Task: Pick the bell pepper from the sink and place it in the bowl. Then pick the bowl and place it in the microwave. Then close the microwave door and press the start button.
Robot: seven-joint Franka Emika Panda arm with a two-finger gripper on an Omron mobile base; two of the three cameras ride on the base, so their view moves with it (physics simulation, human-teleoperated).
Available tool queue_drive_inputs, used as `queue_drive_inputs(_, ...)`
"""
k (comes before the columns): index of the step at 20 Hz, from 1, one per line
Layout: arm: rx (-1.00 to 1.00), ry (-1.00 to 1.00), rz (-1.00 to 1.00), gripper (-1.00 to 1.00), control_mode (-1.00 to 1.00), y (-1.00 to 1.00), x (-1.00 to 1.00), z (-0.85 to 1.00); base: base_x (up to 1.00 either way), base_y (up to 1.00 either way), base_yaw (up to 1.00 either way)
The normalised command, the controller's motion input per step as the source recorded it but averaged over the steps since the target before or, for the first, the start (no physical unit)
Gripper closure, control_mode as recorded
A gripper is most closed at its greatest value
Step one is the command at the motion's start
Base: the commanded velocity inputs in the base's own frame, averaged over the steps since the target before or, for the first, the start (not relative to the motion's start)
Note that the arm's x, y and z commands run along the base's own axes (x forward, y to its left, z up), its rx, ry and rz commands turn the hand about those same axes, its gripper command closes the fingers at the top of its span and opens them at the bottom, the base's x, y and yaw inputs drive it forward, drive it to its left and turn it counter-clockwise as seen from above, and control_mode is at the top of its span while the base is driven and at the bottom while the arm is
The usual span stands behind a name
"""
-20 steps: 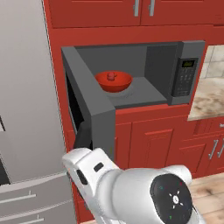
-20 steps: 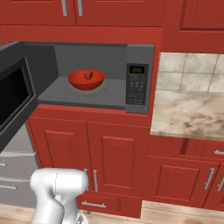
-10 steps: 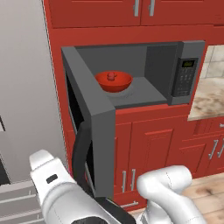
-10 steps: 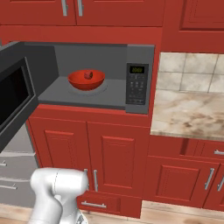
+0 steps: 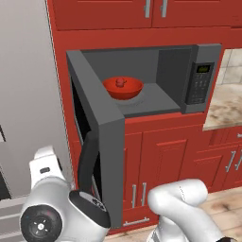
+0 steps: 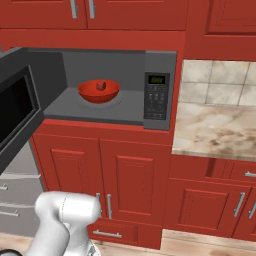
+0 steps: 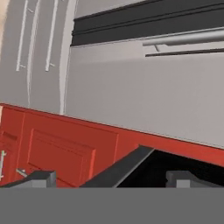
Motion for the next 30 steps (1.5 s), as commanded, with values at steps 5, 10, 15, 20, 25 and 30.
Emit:
queue_drive_inputs(5, 0.04, -0.01, -0.17, -1.0, -1.0, -0.93, -0.03, 0.01, 0.0, 0.0, 0.0)
queue_drive_inputs(10, 0.08, 0.0, -0.05, -1.0, -1.0, -1.0, 0.0, 0.14, 0.0, 0.0, 0.0)
queue_drive_inputs(15, 0.04, 0.0, -0.05, -1.0, -1.0, -1.0, 0.19, 0.11, 0.0, 0.0, 0.0)
queue_drive_inputs(20, 0.0, 0.0, -0.06, -1.0, -1.0, -0.81, 0.53, 0.02, 0.0, 0.0, 0.0)
queue_drive_inputs(25, 0.0, 0.0, -0.05, -1.0, -1.0, -0.58, 0.64, 0.0, 0.0, 0.0, 0.0)
queue_drive_inputs(30, 0.0, 0.0, -0.03, -1.0, -1.0, -0.56, 0.8, 0.0, 0.0, 0.0, 0.0)
